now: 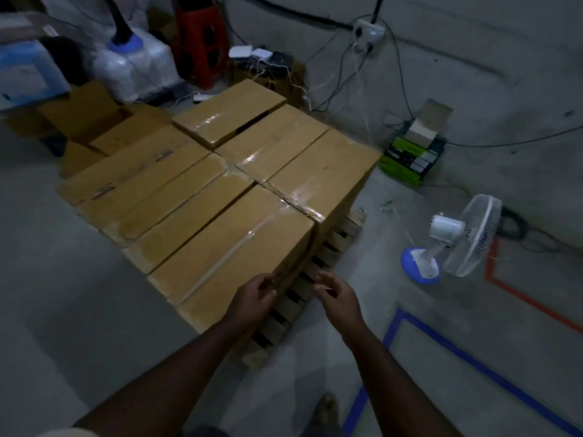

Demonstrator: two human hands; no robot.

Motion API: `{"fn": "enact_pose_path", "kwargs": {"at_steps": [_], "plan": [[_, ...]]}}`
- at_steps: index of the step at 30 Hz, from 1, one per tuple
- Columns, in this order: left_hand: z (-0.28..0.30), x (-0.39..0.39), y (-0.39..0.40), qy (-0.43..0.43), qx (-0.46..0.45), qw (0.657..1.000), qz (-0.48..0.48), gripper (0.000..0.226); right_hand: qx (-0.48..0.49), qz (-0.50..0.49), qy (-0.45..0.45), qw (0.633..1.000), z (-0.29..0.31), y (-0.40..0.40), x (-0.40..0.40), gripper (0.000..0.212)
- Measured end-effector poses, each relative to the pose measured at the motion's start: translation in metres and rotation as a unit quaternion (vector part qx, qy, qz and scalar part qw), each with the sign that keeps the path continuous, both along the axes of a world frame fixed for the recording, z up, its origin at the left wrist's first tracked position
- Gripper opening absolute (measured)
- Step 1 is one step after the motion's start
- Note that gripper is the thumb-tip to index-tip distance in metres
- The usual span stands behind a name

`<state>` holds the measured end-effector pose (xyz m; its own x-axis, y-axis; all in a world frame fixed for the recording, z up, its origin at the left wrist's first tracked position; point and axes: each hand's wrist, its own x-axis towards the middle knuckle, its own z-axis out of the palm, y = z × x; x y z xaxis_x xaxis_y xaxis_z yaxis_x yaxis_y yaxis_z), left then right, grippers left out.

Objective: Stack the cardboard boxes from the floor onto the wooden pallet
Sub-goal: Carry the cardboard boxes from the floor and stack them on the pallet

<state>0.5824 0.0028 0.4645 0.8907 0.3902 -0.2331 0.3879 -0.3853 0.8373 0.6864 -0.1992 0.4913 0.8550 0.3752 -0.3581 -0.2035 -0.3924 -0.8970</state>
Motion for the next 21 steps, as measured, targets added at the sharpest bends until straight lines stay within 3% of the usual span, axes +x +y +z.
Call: {"fn": "enact_pose_path", "kwargs": {"at_steps": [5, 12, 17, 21], "plan": [[0.011, 0.061, -0.075, 0.017, -0.010, 0.999, 0.043, 0.044, -0.050, 0.062, -0.025, 0.997, 0.020, -0.065, 0.079, 0.032], [-0.008, 0.141, -0.083, 0.031, 0.017, 0.991, 0.131, 0.042, -0.101, 0.196, -0.085, 0.972, 0.019, -0.041, 0.187, 0.037], [-0.058, 0.215, -0.071, 0.046, 0.045, 0.980, 0.189, 0.037, -0.171, 0.352, -0.157, 0.907, -0.028, -0.005, 0.265, 0.045], [-0.098, 0.271, -0.056, 0.085, 0.082, 0.968, 0.219, 0.039, -0.174, 0.455, -0.227, 0.843, -0.079, 0.034, 0.332, 0.051]]}}
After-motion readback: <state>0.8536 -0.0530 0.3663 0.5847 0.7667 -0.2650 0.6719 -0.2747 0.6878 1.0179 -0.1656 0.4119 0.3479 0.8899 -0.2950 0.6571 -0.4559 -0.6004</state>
